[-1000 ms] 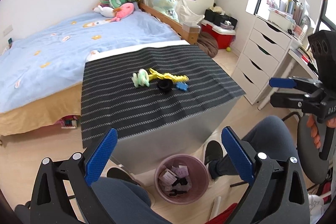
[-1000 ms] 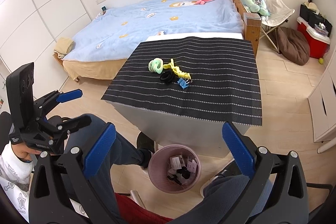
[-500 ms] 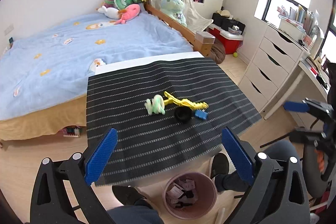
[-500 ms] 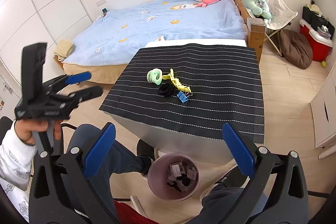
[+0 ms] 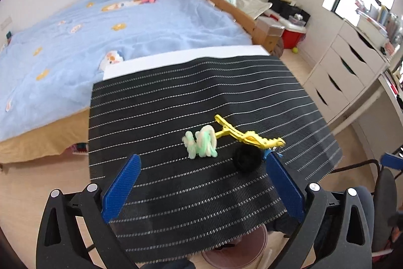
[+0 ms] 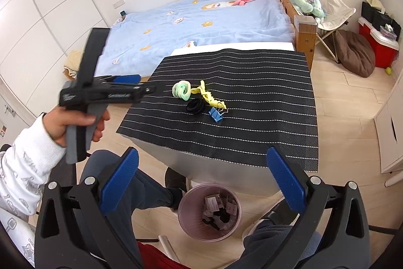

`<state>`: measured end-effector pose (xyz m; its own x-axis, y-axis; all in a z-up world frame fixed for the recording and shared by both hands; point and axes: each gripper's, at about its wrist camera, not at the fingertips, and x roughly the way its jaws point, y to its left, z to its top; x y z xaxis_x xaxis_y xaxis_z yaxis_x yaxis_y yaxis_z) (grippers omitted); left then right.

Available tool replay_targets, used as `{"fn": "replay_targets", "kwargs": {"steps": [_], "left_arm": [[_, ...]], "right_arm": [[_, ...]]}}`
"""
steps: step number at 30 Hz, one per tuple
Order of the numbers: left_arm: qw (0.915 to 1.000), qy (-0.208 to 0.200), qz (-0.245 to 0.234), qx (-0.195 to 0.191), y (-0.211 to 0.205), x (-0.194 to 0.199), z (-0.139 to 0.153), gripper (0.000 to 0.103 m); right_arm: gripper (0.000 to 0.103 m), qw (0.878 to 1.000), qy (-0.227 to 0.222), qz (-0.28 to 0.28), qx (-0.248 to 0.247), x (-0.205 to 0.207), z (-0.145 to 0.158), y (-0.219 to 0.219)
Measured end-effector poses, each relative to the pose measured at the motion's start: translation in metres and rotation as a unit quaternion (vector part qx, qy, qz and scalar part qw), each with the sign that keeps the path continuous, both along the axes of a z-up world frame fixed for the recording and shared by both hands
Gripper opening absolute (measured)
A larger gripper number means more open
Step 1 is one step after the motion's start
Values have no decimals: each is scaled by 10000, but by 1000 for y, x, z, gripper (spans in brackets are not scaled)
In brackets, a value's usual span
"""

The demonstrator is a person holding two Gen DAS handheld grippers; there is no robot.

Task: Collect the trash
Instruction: 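Reach the left tool to the green plush coil and close on it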

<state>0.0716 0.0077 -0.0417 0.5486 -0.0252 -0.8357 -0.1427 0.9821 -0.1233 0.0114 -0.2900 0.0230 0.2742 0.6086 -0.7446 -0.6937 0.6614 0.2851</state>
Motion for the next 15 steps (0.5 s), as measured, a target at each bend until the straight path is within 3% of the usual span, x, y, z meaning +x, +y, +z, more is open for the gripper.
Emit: {"fn": "replay_targets", "kwargs": {"steps": [5, 12, 14, 15], "left_arm": [[9992, 341, 155, -111, 9, 20, -20, 95], [9985, 480, 194, -173, 10, 31, -35, 95], [9984, 483, 207, -194, 10, 32, -37, 87], [9982, 512, 216, -218, 11, 32, -38, 78]], "right_arm": [[100, 10000, 31, -50, -4, 2, -3, -5], [100, 9999, 104, -90, -42, 5, -8, -8], [100, 9999, 115, -90, -51, 6, -9, -7], [100, 9999, 116, -92, -55, 7, -9, -7]]}}
